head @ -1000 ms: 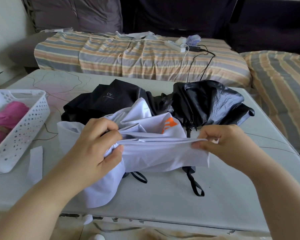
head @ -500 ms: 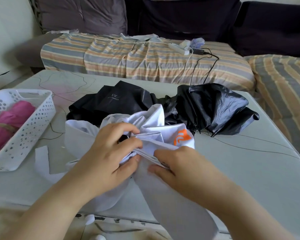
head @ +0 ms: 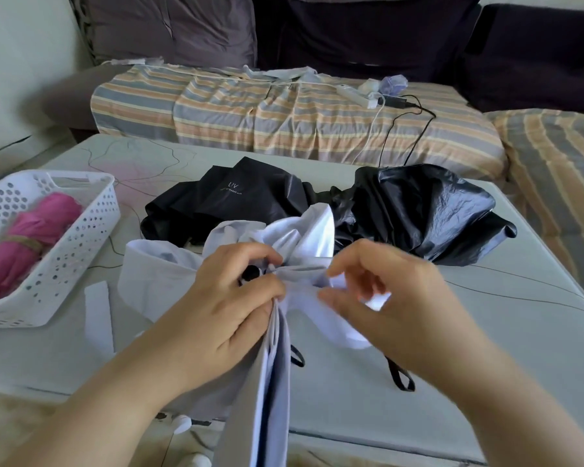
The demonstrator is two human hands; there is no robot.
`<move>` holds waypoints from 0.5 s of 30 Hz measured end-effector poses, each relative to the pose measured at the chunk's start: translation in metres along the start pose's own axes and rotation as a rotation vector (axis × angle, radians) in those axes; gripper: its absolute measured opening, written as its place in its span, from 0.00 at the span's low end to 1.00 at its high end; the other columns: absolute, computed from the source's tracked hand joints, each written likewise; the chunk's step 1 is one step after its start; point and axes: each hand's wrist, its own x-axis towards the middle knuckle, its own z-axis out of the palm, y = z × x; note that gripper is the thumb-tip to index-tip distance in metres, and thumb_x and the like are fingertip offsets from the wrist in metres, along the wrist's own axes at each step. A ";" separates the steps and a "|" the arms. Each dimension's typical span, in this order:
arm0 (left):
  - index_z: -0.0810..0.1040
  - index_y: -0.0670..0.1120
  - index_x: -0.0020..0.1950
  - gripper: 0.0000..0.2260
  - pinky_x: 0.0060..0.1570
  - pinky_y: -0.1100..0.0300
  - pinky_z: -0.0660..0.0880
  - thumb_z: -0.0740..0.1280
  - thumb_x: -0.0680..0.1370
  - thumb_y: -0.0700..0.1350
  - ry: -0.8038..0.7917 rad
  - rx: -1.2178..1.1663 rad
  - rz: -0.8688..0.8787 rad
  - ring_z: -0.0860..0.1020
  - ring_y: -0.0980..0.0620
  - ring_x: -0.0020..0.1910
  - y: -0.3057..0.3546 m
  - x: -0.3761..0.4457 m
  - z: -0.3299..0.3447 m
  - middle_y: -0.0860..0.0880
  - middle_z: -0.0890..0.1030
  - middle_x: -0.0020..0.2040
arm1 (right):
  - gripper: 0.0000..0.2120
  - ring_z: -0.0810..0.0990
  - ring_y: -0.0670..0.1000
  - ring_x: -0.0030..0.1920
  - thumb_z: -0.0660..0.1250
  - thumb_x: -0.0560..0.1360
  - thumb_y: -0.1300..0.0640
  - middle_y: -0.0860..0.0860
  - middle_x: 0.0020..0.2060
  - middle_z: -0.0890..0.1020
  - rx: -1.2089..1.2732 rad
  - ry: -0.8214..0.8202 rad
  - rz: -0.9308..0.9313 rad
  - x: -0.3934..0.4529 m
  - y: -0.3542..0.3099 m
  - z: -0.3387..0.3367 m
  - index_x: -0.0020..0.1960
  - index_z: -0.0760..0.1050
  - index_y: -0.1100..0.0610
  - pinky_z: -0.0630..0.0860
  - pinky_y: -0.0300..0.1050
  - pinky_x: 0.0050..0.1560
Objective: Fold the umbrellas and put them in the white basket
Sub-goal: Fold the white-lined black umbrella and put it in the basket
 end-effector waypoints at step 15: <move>0.68 0.51 0.57 0.09 0.58 0.63 0.66 0.57 0.77 0.45 0.078 -0.094 0.038 0.70 0.54 0.58 0.009 0.003 0.006 0.56 0.71 0.56 | 0.09 0.70 0.43 0.35 0.65 0.71 0.45 0.42 0.31 0.71 -0.152 -0.103 -0.040 0.006 0.008 0.024 0.37 0.70 0.48 0.70 0.40 0.36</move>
